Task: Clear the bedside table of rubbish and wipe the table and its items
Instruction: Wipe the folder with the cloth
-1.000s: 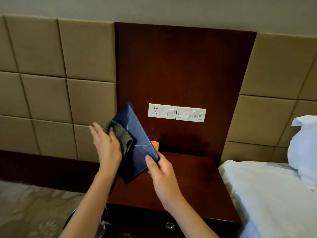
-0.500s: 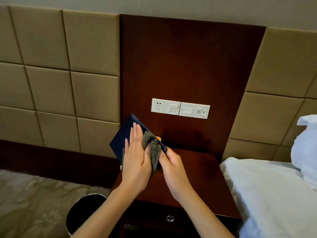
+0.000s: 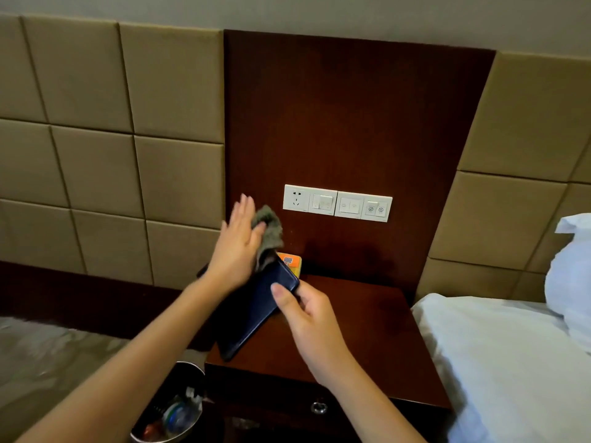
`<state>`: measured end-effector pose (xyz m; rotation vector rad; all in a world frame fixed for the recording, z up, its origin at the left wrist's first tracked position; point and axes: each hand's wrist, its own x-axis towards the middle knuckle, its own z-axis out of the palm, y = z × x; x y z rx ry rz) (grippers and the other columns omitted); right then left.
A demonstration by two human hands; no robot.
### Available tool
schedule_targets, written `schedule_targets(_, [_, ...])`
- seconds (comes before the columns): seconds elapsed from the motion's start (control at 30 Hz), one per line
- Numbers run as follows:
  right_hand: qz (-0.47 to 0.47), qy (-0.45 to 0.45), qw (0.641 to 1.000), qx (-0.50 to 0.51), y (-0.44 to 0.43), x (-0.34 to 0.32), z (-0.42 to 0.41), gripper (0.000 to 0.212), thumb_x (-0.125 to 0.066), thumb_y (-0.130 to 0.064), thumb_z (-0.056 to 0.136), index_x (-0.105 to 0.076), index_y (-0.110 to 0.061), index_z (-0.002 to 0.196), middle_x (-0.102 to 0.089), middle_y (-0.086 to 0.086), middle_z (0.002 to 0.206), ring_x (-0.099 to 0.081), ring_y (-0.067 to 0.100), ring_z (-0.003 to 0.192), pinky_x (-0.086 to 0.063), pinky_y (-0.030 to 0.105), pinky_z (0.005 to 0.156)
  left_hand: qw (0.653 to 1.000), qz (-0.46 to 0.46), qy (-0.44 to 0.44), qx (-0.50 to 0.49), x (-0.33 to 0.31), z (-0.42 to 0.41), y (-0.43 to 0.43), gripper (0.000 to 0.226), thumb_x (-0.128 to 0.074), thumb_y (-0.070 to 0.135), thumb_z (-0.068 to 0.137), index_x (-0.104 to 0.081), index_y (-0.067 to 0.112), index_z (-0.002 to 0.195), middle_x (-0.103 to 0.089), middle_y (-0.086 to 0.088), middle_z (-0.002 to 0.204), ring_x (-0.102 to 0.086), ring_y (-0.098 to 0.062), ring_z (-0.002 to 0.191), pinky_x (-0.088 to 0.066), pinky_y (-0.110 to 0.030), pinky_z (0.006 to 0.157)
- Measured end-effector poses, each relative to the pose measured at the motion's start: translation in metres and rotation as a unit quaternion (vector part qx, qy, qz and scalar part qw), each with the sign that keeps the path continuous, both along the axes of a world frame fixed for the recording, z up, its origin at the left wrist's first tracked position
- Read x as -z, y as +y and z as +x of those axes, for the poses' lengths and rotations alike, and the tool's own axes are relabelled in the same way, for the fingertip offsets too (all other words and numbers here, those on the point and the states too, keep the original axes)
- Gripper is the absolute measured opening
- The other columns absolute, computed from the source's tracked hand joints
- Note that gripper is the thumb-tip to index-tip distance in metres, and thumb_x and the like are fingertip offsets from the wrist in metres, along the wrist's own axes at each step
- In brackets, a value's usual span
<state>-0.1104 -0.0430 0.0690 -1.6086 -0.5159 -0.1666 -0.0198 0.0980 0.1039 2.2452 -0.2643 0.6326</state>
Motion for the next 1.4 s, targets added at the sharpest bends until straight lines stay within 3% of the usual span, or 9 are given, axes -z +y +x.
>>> schedule_targets(0.1, [0.03,0.071,0.997,0.001,-0.002,0.007,0.004,0.035,-0.053,-0.046,0.086,-0.068,-0.022,0.108,-0.064,0.023,0.106,-0.062,0.034,0.1,-0.046,0.051,0.091,0.999,0.017,-0.004,0.046,0.031,-0.034,-0.019,0.06,-0.021,0.04,0.096,-0.002,0.021,0.15,0.003,0.012,0.154,0.007,0.001,0.14,0.006,-0.026,0.115])
schedule_targets(0.23, [0.121,0.186,0.974,-0.037,0.0,0.017,0.003,0.035,-0.04,-0.029,0.101,-0.054,-0.019,0.132,-0.061,0.003,0.129,-0.055,0.018,0.122,-0.041,0.042,0.107,0.999,0.043,0.018,0.022,0.053,-0.063,-0.033,0.068,-0.011,0.045,0.086,0.004,0.025,0.149,0.006,0.017,0.155,0.012,0.005,0.14,0.008,-0.022,0.116])
schedule_targets(0.37, [0.24,0.258,0.933,-0.068,0.0,0.018,-0.003,0.041,-0.033,-0.025,0.099,-0.051,-0.016,0.135,-0.063,0.006,0.127,-0.058,0.017,0.119,-0.046,0.038,0.102,0.99,0.136,-0.034,-0.026,0.054,-0.075,-0.045,0.067,0.006,0.046,0.077,0.022,0.029,0.14,0.027,0.019,0.147,0.027,0.003,0.137,0.021,-0.017,0.11])
schedule_targets(0.5, [0.312,0.271,0.906,-0.088,-0.005,0.006,-0.003,0.039,-0.036,-0.021,0.096,-0.057,-0.013,0.129,-0.067,0.008,0.119,-0.064,0.017,0.108,-0.053,0.03,0.082,0.978,0.178,-0.101,-0.04,0.045,-0.067,-0.048,0.064,-0.008,0.037,0.088,0.009,0.021,0.147,0.007,0.005,0.157,0.01,-0.011,0.145,0.007,-0.029,0.118])
schedule_targets(0.63, [0.33,0.258,0.905,-0.073,-0.008,-0.012,-0.002,0.037,-0.037,-0.023,0.097,-0.06,-0.014,0.125,-0.068,0.008,0.117,-0.062,0.018,0.109,-0.051,0.033,0.086,0.968,0.192,-0.153,-0.055,0.027,-0.056,-0.057,0.063,-0.024,0.031,0.092,-0.009,0.01,0.15,-0.014,-0.005,0.157,-0.008,-0.02,0.146,-0.002,-0.036,0.116])
schedule_targets(0.8, [0.342,0.195,0.919,-0.035,-0.009,-0.027,0.003,0.026,-0.049,-0.023,0.091,-0.065,-0.02,0.112,-0.07,0.004,0.114,-0.063,0.021,0.109,-0.052,0.035,0.087,0.971,0.151,-0.167,-0.086,-0.004,-0.046,-0.061,0.064,-0.006,0.047,0.091,0.011,0.018,0.145,0.011,0.004,0.155,0.014,-0.012,0.144,0.015,-0.03,0.115])
schedule_targets(1.07, [0.341,0.128,0.93,-0.036,-0.013,-0.036,0.007,0.026,-0.058,-0.019,0.079,-0.068,-0.019,0.103,-0.072,0.004,0.108,-0.065,0.021,0.105,-0.053,0.03,0.084,0.976,0.117,-0.162,-0.085,-0.025,-0.031,-0.053,0.07,-0.001,0.058,0.087,0.015,0.022,0.145,0.011,0.003,0.158,0.018,-0.007,0.142,0.017,-0.029,0.114])
schedule_targets(1.23, [0.309,0.092,0.946,0.038,-0.011,-0.035,0.009,0.022,-0.063,-0.017,0.08,-0.07,-0.018,0.1,-0.073,0.005,0.102,-0.066,0.024,0.104,-0.052,0.037,0.089,0.977,0.104,-0.162,-0.088,-0.025,-0.026,-0.053,0.073,0.001,0.057,0.085,0.007,0.02,0.148,0.007,0.001,0.159,0.013,-0.009,0.144,0.016,-0.027,0.113])
schedule_targets(1.4, [0.282,0.064,0.956,0.048,-0.013,-0.037,0.006,0.023,-0.07,-0.023,0.07,-0.072,-0.02,0.093,-0.075,0.001,0.093,-0.069,0.017,0.093,-0.053,0.032,0.082,0.985,0.014,-0.144,-0.088,-0.035,-0.022,-0.043,0.064,-0.012,0.047,0.092,-0.019,0.02,0.15,-0.013,-0.004,0.159,-0.005,-0.017,0.147,0.003,-0.036,0.117])
